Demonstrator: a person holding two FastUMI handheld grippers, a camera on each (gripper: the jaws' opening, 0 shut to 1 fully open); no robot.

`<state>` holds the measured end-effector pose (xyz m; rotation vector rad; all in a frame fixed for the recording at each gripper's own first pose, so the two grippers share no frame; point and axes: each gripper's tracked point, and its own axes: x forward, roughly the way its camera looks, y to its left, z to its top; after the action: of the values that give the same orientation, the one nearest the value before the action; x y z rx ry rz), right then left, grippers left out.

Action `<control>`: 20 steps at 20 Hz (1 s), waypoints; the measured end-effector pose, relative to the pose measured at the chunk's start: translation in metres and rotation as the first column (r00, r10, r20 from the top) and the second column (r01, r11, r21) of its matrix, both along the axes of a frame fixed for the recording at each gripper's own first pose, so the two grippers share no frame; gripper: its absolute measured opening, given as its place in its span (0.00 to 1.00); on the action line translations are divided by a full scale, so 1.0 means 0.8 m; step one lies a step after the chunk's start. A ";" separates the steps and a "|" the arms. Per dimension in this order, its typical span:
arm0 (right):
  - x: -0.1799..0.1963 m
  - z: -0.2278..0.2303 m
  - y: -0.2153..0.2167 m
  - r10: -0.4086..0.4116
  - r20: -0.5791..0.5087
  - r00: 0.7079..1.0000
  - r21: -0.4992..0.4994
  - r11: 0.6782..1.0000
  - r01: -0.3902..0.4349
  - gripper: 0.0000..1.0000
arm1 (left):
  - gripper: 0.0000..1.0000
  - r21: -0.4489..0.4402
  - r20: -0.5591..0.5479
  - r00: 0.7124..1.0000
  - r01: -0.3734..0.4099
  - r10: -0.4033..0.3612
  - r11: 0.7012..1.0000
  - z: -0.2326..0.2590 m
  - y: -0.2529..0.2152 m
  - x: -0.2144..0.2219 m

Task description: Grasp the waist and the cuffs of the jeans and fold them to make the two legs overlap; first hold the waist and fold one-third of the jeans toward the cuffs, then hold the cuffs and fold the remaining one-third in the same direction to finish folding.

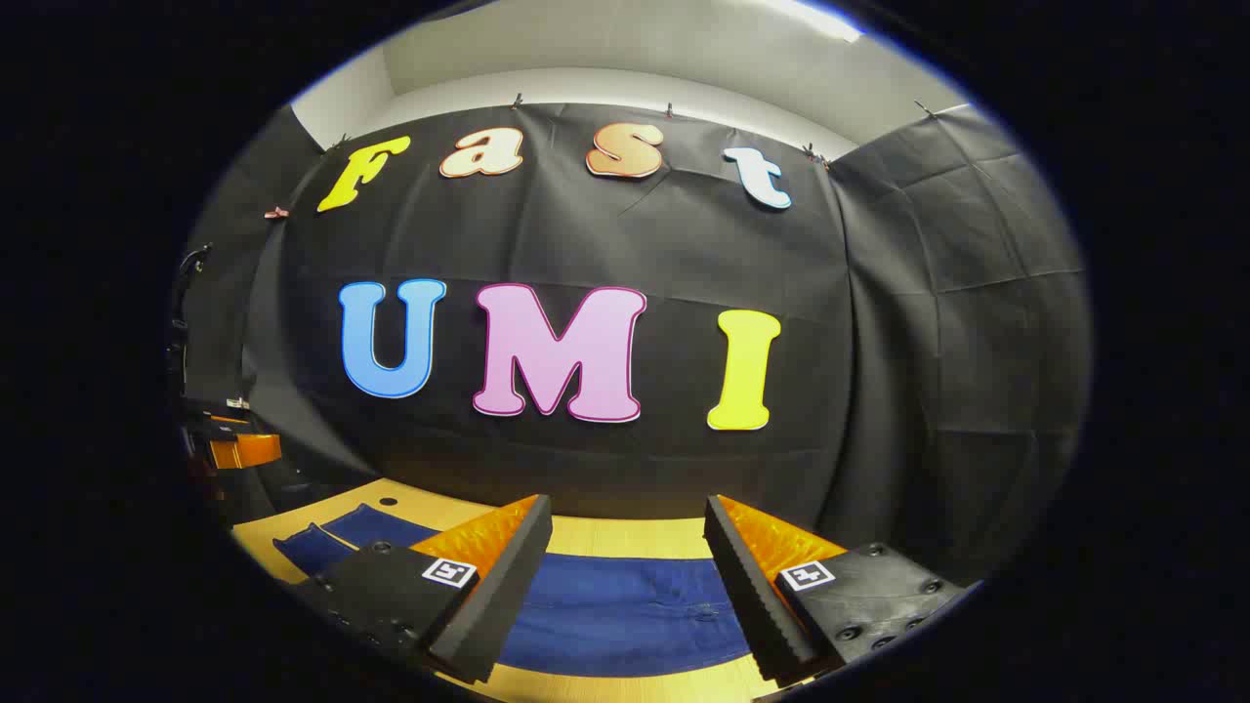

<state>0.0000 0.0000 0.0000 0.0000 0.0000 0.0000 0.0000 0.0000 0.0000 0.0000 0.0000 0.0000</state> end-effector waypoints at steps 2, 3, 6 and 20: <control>0.001 0.000 0.001 0.001 -0.004 1.000 0.001 1.000 -0.001 0.96 | 0.96 0.005 -0.001 1.000 0.005 -0.005 1.000 0.000 -0.002 0.001; 0.002 -0.002 0.001 0.001 -0.007 1.000 0.000 1.000 -0.001 0.96 | 0.96 0.005 -0.004 1.000 0.006 -0.006 1.000 -0.001 -0.004 0.001; 0.002 -0.007 0.003 0.005 -0.016 1.000 0.000 1.000 -0.005 0.96 | 0.96 0.001 -0.007 1.000 0.008 -0.008 1.000 -0.001 -0.007 0.000; 0.014 -0.018 -0.001 0.017 -0.049 0.999 -0.013 1.000 -0.017 0.96 | 0.96 0.009 -0.070 0.993 -0.091 0.091 0.996 -0.032 0.055 -0.002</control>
<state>0.0112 -0.0006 -0.0143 -0.0133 0.0485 0.0168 -0.0019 0.0437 -0.0252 0.0053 0.0707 0.0911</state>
